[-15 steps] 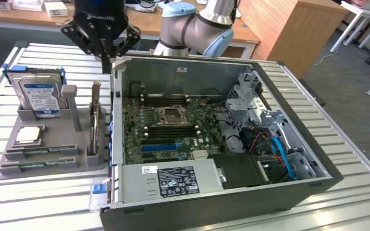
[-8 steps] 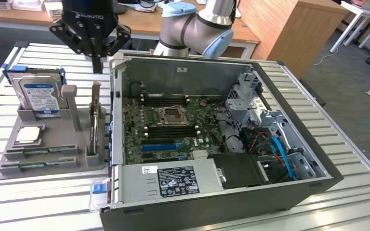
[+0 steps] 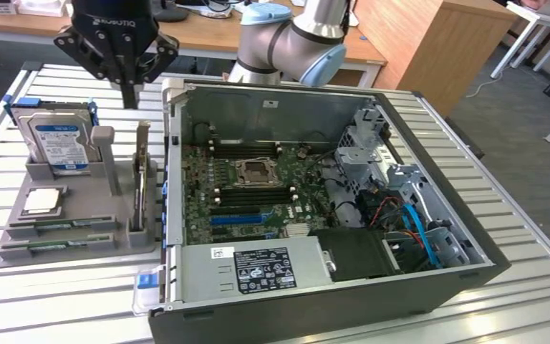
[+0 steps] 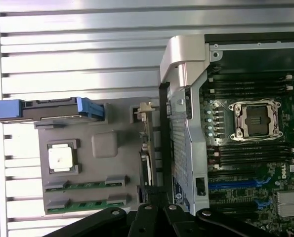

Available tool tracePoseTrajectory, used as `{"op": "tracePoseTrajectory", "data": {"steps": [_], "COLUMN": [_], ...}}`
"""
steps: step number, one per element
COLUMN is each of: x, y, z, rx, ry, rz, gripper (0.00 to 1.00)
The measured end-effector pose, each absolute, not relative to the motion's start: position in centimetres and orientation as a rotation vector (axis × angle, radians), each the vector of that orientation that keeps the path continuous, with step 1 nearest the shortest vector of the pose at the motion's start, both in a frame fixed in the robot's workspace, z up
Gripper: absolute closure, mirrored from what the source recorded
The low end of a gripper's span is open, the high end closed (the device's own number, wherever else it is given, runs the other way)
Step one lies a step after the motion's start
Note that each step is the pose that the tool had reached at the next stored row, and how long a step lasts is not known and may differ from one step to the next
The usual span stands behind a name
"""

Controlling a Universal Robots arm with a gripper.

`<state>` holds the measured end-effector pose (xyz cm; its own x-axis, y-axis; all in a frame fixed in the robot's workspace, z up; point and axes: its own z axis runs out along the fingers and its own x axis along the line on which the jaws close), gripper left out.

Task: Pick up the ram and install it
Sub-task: 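Reach for the ram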

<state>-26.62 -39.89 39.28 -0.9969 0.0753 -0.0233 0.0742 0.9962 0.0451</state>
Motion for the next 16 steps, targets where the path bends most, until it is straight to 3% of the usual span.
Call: {"op": "tracePoseTrajectory", "data": {"steps": [16], "x": [-28.9], "y": [-39.9], "z": [39.3], "rx": [0.116], "ry": [3.114], "rz": [0.069], "gripper": [0.89]}}
